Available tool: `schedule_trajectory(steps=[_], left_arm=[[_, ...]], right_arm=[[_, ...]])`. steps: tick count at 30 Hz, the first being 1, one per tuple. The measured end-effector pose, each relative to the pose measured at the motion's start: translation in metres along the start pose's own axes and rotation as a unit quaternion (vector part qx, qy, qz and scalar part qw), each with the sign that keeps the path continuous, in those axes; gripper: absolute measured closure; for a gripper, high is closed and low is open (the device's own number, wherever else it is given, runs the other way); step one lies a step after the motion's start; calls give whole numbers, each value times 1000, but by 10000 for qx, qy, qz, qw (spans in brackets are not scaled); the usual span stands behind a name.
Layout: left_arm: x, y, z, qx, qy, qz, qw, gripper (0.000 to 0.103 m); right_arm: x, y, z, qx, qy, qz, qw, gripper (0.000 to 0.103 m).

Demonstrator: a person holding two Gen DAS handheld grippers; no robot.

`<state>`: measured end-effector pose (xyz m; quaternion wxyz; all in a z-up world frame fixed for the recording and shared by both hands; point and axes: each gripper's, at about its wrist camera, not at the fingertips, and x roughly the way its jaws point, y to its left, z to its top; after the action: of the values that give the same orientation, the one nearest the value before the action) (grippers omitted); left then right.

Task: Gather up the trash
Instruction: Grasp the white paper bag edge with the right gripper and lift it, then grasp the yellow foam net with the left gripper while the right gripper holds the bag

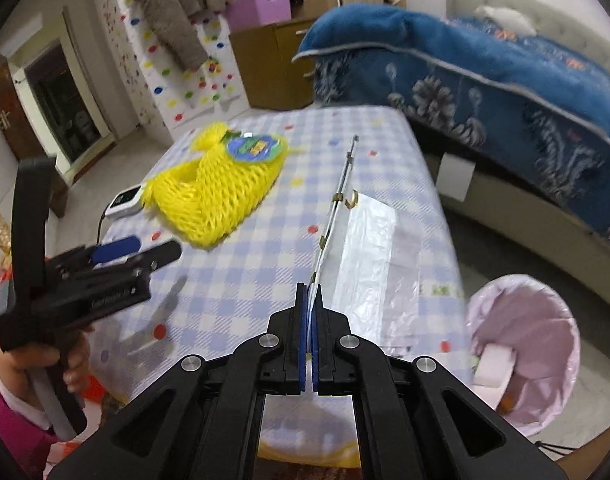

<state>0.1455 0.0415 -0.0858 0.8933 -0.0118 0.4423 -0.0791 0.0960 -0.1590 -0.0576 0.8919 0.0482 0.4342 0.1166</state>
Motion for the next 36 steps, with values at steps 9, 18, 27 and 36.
schedule_trajectory(steps=[9, 18, 27, 36], left_arm=[[37, -5, 29, -362, 135, -206, 9990, 29], [61, -43, 37, 148, 81, 385, 9991, 42], [27, -44, 34, 209, -288, -132, 9993, 92], [-53, -61, -8, 817, -660, -785, 9914, 93]], right_arm=[[10, -13, 1, 155, 68, 50, 9998, 102], [4, -22, -5, 245, 97, 26, 9996, 102], [-24, -33, -14, 412, -111, -39, 9991, 102], [-64, -53, -26, 683, -492, -172, 9963, 102]])
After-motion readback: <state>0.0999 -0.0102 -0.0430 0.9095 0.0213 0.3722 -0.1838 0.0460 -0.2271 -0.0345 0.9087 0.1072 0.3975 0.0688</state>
